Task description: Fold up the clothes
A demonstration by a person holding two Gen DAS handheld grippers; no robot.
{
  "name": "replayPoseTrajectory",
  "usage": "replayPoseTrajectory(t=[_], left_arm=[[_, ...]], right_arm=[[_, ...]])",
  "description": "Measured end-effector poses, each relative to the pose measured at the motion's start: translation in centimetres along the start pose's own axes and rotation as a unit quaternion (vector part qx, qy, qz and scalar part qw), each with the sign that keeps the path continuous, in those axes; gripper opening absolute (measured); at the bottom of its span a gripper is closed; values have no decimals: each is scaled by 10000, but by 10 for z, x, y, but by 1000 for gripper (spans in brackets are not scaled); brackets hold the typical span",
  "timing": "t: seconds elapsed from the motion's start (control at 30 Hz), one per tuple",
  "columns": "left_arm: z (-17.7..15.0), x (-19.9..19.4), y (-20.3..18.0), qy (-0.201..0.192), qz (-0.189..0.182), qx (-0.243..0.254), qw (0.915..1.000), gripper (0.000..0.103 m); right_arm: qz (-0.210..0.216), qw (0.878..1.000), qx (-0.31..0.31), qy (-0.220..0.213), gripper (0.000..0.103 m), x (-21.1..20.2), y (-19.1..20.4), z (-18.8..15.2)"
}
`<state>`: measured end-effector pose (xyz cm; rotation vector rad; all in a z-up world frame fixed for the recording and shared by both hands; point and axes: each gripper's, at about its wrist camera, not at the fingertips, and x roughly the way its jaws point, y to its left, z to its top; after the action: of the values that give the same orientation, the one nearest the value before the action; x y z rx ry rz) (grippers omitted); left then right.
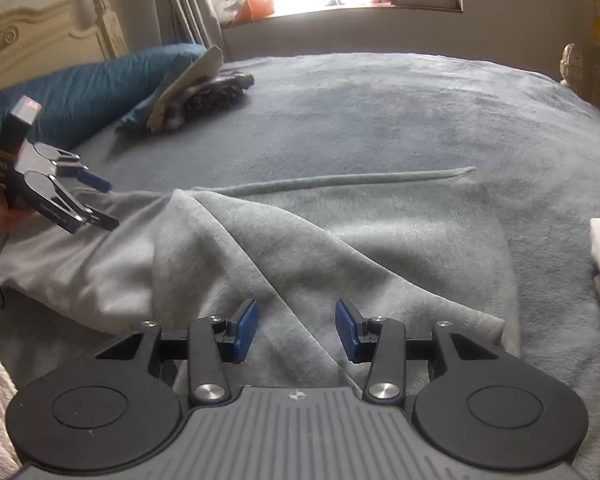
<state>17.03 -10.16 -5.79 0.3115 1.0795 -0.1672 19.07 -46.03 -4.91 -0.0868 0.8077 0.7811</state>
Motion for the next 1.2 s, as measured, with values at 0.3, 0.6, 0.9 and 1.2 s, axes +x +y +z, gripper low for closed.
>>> replayPoseTrajectory(t=[0.3,0.6,0.9,1.2], left_arm=[[33,-58,14,690,328,-797,9939,83],[35,-45,2,-132,-3,-273,9995,83],[33,-21,-17,-439,-1062,379,9927,83],[14,-7,-30,-1381,-1546,490,9770,82]], right_arm=[[694,9938,828,-262,46,5,-20,-11],[411,9853,1635,-285,46,-23,-9,-24],[-1192,9617,2469,-52,46,-74,16,-53],[-1258,9176,3771,80,47,-50,-32,-50]])
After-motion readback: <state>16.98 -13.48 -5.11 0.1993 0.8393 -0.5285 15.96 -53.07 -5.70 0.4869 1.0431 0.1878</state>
